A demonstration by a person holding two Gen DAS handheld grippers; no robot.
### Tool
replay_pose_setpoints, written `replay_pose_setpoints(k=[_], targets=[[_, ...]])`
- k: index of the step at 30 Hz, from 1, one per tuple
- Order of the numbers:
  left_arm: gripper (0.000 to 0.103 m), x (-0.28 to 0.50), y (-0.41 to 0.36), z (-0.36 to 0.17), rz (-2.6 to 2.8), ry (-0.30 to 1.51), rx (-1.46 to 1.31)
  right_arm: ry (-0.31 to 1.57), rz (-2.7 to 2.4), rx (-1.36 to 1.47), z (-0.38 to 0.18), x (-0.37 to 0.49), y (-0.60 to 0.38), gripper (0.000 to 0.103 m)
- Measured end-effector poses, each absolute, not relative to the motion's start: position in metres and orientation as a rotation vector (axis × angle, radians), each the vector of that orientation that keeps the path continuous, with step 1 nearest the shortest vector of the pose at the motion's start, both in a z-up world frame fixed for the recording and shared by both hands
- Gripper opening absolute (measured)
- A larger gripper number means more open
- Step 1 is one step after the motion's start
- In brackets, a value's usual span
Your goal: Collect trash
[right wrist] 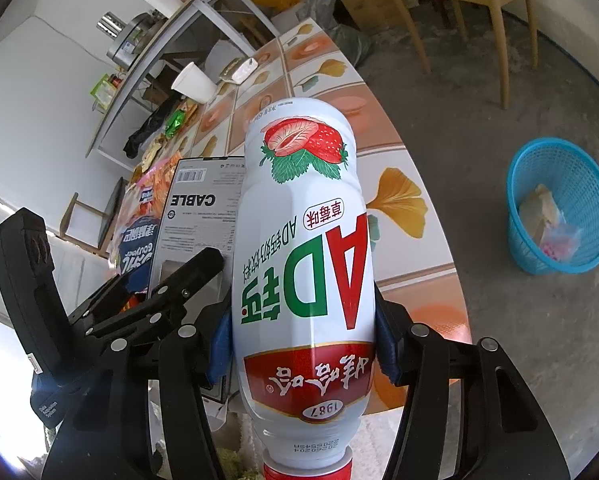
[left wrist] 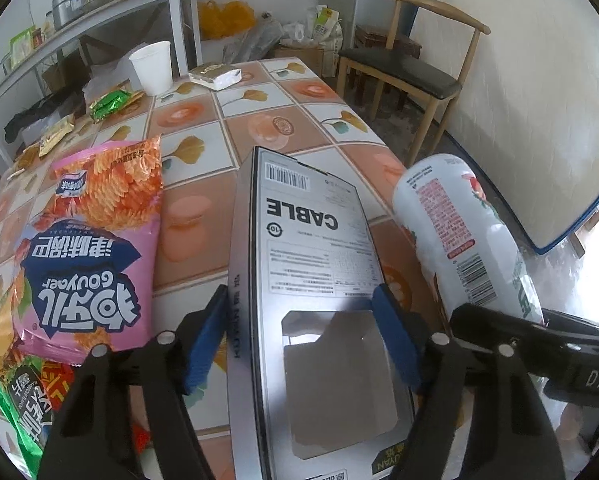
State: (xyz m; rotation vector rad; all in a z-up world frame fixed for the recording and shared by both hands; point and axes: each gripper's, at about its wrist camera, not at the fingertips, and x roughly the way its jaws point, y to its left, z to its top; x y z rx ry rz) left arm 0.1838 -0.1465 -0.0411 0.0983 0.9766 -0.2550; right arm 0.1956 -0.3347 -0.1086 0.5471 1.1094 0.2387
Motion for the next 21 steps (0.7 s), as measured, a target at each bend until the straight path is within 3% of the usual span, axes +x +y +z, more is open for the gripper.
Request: replay_pose_setpoints(k=[4,8,21], targets=[[0.071,0.184,-0.146,-0.042,-0.269,0.991,0.083,1.111,0.240,0.549,-0.109,0.195,-0.334,0.054],[0.083,0.187,-0.144,-0.045,-0.306,1.042,0.029,1.101,0.262,0.547,-0.109,0.195,-0.335,0.054],[0.089,0.192,-0.148,-0.050,-0.343,1.081,0.022,1.085,0.252,0.597,-0.110,0.193,-0.349,0.054]])
